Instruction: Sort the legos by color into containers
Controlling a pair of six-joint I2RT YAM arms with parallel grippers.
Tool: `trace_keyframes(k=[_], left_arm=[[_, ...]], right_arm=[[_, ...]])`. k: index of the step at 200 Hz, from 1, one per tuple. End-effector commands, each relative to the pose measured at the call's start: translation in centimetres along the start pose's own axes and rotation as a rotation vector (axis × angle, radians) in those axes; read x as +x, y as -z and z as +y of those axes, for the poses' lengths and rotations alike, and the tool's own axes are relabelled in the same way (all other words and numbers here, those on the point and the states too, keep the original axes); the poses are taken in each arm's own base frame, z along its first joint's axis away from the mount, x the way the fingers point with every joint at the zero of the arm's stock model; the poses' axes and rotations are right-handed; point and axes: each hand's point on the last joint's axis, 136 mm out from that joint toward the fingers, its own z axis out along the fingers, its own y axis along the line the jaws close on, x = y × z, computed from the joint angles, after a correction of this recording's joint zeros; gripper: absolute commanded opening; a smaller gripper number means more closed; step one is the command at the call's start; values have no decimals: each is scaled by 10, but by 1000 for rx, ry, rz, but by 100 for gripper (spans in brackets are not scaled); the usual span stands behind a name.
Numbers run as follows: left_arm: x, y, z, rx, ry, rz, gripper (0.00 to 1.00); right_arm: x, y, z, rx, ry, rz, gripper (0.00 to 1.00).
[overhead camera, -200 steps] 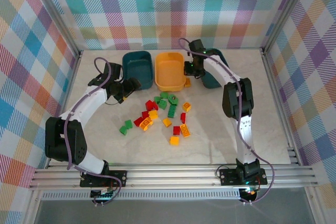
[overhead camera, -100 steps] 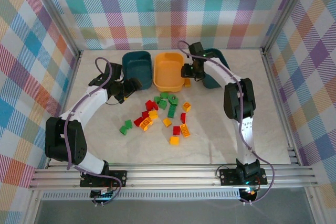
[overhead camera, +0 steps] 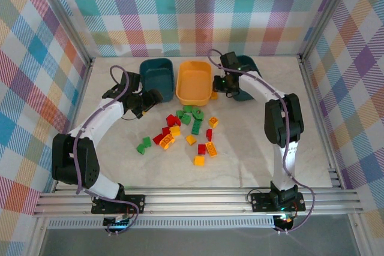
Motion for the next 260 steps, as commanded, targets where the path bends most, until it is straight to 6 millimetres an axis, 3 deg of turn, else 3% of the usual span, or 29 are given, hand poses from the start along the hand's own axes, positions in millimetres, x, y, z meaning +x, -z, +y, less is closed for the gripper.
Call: trace_keyframes(k=[1, 25, 51, 93, 153, 226, 246, 260], left_arm=[[-1, 5, 6, -45, -14, -30, 77], [-12, 11, 19, -119, -8, -104, 77], [-19, 12, 24, -137, 19, -122, 76], [-15, 7, 24, -123, 25, -105, 77], [-11, 9, 23, -106, 11, -97, 76], [-12, 11, 21, -103, 6, -101, 77], [-13, 12, 20, -99, 6, -101, 77], [-13, 12, 20, -101, 3, -104, 77]], right_arm=[[5, -8, -13, 53, -24, 8, 21], [12, -18, -16, 67, -16, 39, 22], [16, -30, -11, 62, 9, 79, 32], [22, -48, -7, 56, 48, 139, 42], [17, -52, 8, -21, 75, 141, 53], [17, -79, -16, 140, 95, 167, 55], [15, -80, -15, 146, 105, 161, 50], [12, -78, -13, 145, 112, 150, 42]])
